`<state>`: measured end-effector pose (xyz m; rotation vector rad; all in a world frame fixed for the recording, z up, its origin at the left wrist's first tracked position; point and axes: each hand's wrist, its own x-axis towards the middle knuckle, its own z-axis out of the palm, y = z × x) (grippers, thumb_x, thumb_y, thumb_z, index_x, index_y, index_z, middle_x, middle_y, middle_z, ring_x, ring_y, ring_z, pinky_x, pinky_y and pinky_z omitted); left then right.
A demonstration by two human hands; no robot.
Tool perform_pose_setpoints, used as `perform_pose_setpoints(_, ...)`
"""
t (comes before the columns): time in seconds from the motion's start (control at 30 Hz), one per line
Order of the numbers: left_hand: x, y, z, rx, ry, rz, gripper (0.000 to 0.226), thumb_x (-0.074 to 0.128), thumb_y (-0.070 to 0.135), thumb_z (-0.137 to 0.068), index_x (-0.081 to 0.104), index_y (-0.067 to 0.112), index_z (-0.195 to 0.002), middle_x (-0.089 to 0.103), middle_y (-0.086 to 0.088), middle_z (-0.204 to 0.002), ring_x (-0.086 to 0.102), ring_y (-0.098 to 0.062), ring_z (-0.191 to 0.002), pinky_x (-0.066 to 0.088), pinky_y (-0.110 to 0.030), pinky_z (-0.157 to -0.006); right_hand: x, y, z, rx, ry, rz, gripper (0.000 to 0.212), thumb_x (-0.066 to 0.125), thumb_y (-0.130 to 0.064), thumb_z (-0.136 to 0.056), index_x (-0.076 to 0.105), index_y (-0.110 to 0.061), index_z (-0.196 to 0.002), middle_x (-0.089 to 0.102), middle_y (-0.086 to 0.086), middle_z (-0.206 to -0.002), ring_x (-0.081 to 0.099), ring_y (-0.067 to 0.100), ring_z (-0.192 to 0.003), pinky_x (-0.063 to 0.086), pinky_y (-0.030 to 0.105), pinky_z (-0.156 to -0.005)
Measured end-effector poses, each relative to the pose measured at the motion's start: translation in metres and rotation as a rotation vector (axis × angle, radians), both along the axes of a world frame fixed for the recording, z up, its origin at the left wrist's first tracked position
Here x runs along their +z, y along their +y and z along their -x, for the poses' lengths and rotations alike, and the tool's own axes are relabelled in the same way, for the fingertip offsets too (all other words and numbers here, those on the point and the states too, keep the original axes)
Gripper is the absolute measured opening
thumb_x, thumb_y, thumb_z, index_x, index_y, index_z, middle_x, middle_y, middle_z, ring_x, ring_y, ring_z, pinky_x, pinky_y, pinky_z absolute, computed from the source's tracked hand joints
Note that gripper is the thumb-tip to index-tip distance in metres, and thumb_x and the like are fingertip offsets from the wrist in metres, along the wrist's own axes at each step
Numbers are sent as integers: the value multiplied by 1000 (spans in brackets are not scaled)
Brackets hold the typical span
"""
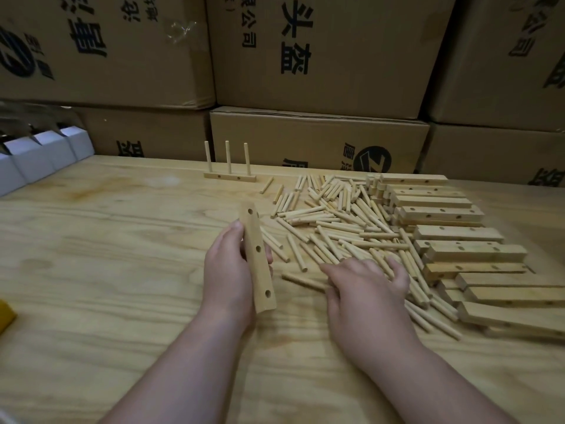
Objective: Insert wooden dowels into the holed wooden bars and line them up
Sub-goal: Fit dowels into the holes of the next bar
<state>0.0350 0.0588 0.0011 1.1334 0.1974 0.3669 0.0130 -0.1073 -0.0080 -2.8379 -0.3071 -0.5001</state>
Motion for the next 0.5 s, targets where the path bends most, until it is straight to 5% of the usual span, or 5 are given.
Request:
perform_pose_setpoints(0.1, -3, 0, 1, -26, 12, -111, 38, 45, 39, -97, 72, 12, -96, 59, -8, -65, 52, -19, -56, 44, -33, -53, -1, -2, -1, 29, -133, -249, 37, 64, -1, -85, 71, -21, -116, 55, -3, -100, 54, 22, -100, 39, 43, -98)
perform_pose_setpoints(0.2, -4, -1, 1, -51, 24, -167, 34, 51, 37, -99, 69, 10, -109, 67, -5, -68, 61, -12, -58, 48, -26, -51, 1, -3, 0, 81, -238, -498, 33, 60, -2, -92, 68, -17, -120, 48, -9, -104, 49, 10, -102, 39, 15, -90)
perform_pose_setpoints(0.33, -5, -2, 0, -85, 13, -229, 18, 57, 33, -98, 71, 31, -110, 74, -5, -75, 68, -11, -68, 51, -33, -66, -2, -4, -2, 136, -220, -584, 22, 59, -14, -96, 65, -25, -114, 57, -20, -101, 56, 5, -99, 46, 26, -87)
perform_pose_setpoints(0.4, -4, -3, 1, -115, 4, -233, 19, 58, 26, -99, 67, 42, -105, 74, -9, -78, 67, -18, -66, 52, -36, -61, -2, -5, -4, 153, -170, -659, 23, 56, -20, -98, 58, -39, -111, 62, -21, -90, 60, 5, -90, 48, 28, -78)
perform_pose_setpoints(0.5, -1, -4, 3, -158, -18, -197, 19, 56, 19, -101, 65, 35, -99, 73, -16, -79, 64, -16, -57, 48, -28, -47, -3, -6, -5, 202, -172, -721, 30, 46, -13, -100, 53, -42, -101, 56, -18, -88, 56, 3, -82, 42, 19, -69)
